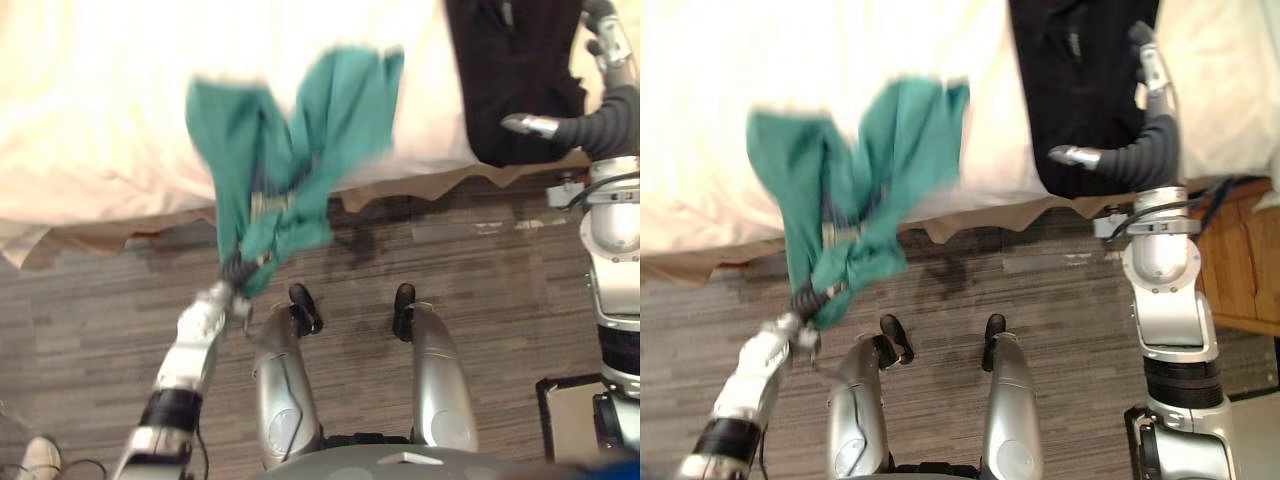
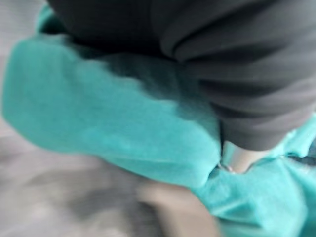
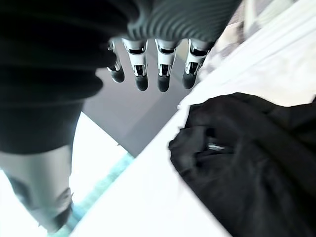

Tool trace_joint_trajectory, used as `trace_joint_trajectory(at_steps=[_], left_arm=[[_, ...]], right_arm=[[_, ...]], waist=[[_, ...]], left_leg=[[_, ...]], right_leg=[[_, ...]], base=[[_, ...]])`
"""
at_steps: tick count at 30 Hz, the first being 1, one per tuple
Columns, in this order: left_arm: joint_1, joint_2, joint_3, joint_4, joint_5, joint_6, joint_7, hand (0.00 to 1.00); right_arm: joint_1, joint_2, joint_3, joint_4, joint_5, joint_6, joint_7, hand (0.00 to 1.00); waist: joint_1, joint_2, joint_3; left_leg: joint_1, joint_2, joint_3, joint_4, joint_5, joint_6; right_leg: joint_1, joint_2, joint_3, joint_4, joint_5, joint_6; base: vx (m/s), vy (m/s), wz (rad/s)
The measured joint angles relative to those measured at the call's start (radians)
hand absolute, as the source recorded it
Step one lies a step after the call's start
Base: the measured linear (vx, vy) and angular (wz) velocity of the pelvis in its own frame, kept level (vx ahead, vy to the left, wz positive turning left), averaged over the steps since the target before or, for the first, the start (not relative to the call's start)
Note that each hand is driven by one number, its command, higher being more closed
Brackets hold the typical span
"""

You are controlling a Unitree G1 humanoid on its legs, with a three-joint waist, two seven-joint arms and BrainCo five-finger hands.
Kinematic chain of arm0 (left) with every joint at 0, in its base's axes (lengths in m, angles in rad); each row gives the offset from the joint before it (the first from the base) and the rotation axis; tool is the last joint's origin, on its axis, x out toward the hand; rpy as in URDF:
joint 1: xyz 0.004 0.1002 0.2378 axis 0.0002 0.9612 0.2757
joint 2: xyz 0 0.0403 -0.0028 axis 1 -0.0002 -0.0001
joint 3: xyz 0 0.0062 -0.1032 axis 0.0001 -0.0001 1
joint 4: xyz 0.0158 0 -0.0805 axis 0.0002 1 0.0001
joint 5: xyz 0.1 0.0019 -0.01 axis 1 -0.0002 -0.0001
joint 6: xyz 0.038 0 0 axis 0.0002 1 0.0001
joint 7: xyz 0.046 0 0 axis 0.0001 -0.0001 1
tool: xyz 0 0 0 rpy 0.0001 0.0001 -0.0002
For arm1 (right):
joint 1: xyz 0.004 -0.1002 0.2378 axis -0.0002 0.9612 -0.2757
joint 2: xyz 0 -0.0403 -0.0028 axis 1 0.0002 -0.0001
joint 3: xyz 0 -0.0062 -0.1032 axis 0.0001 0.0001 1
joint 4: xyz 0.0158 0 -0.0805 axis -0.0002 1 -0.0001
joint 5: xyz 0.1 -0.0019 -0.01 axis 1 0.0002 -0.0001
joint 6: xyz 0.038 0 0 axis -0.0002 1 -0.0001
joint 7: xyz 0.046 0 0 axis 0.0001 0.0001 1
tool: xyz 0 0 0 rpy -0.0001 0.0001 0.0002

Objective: Tidy the bed and pick cloth on bed and put in laundry

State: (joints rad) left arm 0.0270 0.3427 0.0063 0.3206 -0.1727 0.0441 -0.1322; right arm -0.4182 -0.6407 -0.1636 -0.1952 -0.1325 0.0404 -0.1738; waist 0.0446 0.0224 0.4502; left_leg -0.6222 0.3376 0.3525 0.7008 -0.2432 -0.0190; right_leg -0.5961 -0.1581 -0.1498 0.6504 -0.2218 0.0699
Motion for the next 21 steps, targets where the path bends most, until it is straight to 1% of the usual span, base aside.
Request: trace_joint_trajectory(at_steps=[2, 3, 6, 9, 10, 11, 13, 17, 18, 19, 21], left_arm=[[0.086, -0.013, 0.015, 0.051, 0.03, 0.002, -0.003, 1.0], [0.097, -0.016, 0.025, 0.066, 0.043, 0.0, -0.003, 1.0], [0.109, -0.023, 0.067, 0.136, 0.056, -0.034, -0.017, 1.0], [0.111, -0.023, 0.1, 0.138, 0.086, -0.105, -0.023, 1.0], [0.111, -0.024, 0.109, 0.138, 0.085, -0.115, -0.024, 1.0], [0.111, -0.024, 0.125, 0.141, 0.085, -0.141, -0.029, 1.0], [0.107, -0.023, 0.139, 0.161, 0.084, -0.162, -0.039, 1.0], [0.089, -0.027, 0.155, 0.223, 0.083, -0.212, -0.056, 1.0], [0.088, -0.029, 0.156, 0.226, 0.083, -0.216, -0.055, 1.0], [0.081, -0.038, 0.157, 0.238, 0.079, -0.23, -0.049, 1.0], [0.068, -0.061, 0.159, 0.258, 0.074, -0.247, -0.032, 1.0]], right_arm=[[-0.002, -0.008, -0.03, 0.072, 0.003, 0.01, -0.004, 0.0], [-0.005, -0.008, -0.036, 0.087, 0.004, 0.011, -0.004, 0.0], [-0.044, -0.008, -0.052, 0.165, 0.01, 0.012, -0.004, 0.0], [-0.062, -0.009, -0.062, 0.216, 0.01, 0.03, -0.004, 0.0], [-0.065, -0.009, -0.062, 0.227, 0.01, 0.034, -0.004, 0.0], [-0.075, -0.011, -0.067, 0.245, 0.01, 0.046, -0.004, 0.0], [-0.102, -0.017, -0.067, 0.267, 0.011, 0.062, -0.004, 0.0], [-0.17, -0.079, -0.067, 0.329, 0.013, 0.112, -0.009, 0.0], [-0.185, -0.082, -0.067, 0.34, 0.016, 0.116, -0.01, 0.0], [-0.21, -0.086, -0.068, 0.352, 0.035, 0.122, -0.014, 0.0], [-0.249, -0.086, -0.067, 0.367, 0.045, 0.127, -0.015, 0.0]], waist=[[0.022, -0.002, -0.001], [0.025, -0.003, -0.001], [0.028, -0.006, 0.0], [0.027, -0.008, 0.001], [0.026, -0.009, 0.002], [0.024, -0.009, 0.002], [0.022, -0.009, 0.002], [0.022, -0.013, 0.005], [0.022, -0.014, 0.005], [0.021, -0.014, 0.009], [0.021, -0.01, 0.018]], left_leg=[[-0.003, -0.01, -0.03, 0.0, 0.005, -0.001], [-0.007, -0.011, -0.037, 0.0, 0.005, -0.002], [-0.036, -0.019, -0.051, 0.0, 0.014, 0.001], [-0.067, -0.024, -0.054, 0.0, 0.023, 0.005], [-0.072, -0.024, -0.054, 0.0, 0.024, 0.005], [-0.087, -0.024, -0.055, -0.001, 0.029, 0.006], [-0.107, -0.024, -0.055, -0.002, 0.036, 0.008], [-0.18, -0.025, -0.059, 0.004, 0.05, 0.012], [-0.19, -0.025, -0.06, 0.006, 0.051, 0.013], [-0.209, -0.025, -0.06, 0.012, 0.053, 0.014], [-0.236, -0.025, -0.06, 0.021, 0.054, 0.016]], right_leg=[[0.022, -0.009, -0.028, 0.001, -0.014, -0.001], [0.023, -0.01, -0.034, 0.001, -0.016, -0.002], [0.002, -0.02, -0.05, 0.014, -0.02, -0.002], [-0.03, -0.026, -0.05, 0.024, -0.018, 0.002], [-0.035, -0.027, -0.051, 0.026, -0.017, 0.003], [-0.052, -0.03, -0.052, 0.032, -0.017, 0.003], [-0.074, -0.034, -0.053, 0.035, -0.014, 0.006], [-0.152, -0.04, -0.053, 0.058, -0.012, 0.004], [-0.163, -0.043, -0.053, 0.062, -0.011, 0.004], [-0.183, -0.048, -0.053, 0.07, -0.011, 0.004], [-0.215, -0.051, -0.05, 0.084, -0.012, 0.003]], base=[[0.07, -0.021, 0.36], [0.03, -0.026, 0.3], [0.0, -0.019, 0.18], [-0.02, -0.003, 0.03], [-0.01, -0.023, 0.03], [-0.01, -0.038, 0.04], [-0.01, -0.039, 0.04], [0.01, -0.039, 0.05], [0.02, -0.04, 0.04], [0.02, -0.037, 0.02], [0.02, -0.038, 0.02]])
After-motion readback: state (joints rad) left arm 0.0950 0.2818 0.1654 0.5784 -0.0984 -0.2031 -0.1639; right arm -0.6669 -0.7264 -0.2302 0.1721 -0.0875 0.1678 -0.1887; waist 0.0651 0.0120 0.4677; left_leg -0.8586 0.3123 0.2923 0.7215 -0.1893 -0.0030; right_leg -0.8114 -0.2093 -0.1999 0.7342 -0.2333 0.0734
